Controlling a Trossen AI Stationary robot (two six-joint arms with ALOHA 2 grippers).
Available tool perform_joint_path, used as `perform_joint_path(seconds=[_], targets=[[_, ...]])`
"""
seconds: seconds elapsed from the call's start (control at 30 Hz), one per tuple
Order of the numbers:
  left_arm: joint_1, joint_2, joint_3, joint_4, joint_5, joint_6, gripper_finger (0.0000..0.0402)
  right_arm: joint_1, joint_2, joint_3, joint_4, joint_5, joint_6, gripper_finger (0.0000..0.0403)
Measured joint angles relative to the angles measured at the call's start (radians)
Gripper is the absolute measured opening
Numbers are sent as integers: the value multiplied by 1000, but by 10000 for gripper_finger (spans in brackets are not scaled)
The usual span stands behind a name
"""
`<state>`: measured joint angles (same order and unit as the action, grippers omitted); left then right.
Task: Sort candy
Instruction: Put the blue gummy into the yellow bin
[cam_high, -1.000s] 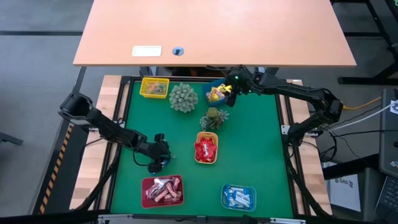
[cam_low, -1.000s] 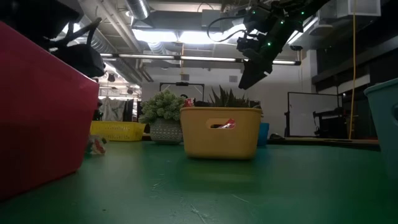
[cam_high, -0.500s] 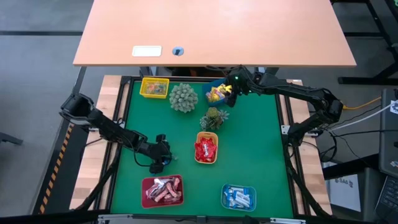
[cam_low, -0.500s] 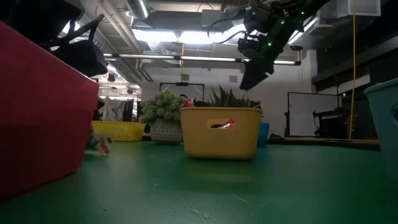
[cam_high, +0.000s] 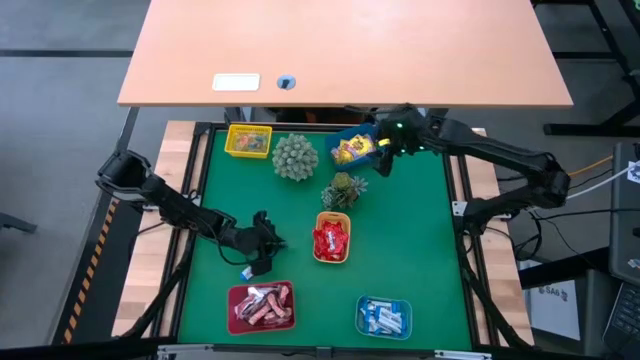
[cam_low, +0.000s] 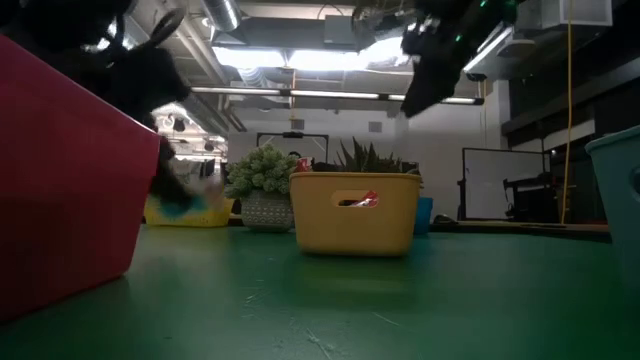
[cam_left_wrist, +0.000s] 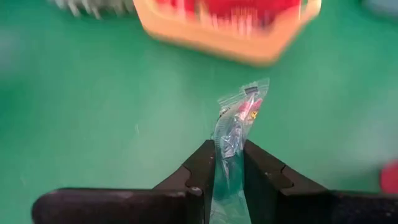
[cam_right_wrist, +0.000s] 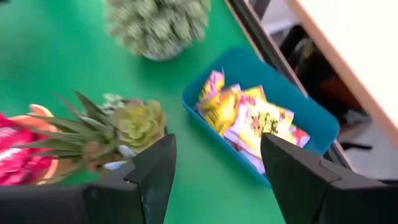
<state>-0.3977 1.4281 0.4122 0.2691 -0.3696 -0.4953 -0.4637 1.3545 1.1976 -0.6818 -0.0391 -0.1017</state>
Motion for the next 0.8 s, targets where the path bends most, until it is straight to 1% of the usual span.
perform_joint_path(seconds=[0.1, 0.27, 0.47, 0.57, 0.67, 0.73, 0.8], targets=[[7, 0, 0, 94, -92, 0, 60, 31, -55, 0, -1, 0, 0, 234], [49, 0, 0, 234, -284, 25, 59, 104, -114, 0, -2, 0, 0, 234], [128, -1, 0, 385, -562, 136, 59, 221, -124, 0, -16, -7, 0, 234], [190, -25, 0, 450, -678, 234, 59, 277, -119, 0, -24, -7, 0, 234], [274, -81, 0, 460, -726, 386, 59, 326, -117, 0, -50, -7, 0, 234], [337, -130, 0, 460, -726, 471, 59, 357, -118, 0, -51, -7, 0, 234], [402, -175, 0, 461, -721, 517, 59, 379, -118, 0, -53, -7, 0, 234]])
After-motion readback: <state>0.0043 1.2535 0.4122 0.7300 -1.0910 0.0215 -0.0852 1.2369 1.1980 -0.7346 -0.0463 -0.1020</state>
